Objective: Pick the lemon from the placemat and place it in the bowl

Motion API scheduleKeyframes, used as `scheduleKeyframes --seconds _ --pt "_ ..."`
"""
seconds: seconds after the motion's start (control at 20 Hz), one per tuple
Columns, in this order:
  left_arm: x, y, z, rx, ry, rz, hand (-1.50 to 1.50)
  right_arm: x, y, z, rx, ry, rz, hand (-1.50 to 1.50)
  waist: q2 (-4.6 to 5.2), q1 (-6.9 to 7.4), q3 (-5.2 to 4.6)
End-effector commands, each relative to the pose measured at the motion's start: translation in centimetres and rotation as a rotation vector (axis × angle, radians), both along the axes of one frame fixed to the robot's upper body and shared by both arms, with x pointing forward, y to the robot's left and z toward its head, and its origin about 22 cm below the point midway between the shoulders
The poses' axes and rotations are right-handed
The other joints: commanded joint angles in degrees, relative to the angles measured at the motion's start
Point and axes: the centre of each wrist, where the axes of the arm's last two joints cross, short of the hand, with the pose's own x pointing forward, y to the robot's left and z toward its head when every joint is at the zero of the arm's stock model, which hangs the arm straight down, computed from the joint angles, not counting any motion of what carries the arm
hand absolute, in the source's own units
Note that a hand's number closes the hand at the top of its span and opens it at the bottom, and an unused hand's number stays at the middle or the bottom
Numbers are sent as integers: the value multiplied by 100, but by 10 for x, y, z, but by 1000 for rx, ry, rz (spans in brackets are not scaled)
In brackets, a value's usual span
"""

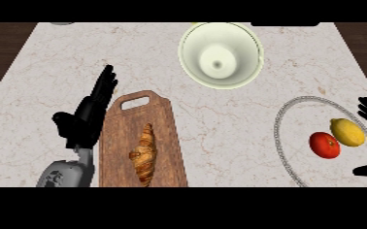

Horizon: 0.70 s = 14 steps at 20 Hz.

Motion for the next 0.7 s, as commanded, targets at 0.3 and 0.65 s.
scheduleKeyframes --seconds 0.3,0.65 --pt "6 -6 -19 16 -1 14 0 20 12 -24 -217 41 -46 -150 9 8 -1" --pt "0 -3 -8 -4 -8 9 0 5 9 -51 -163 58 36 -150 2 0 -1"
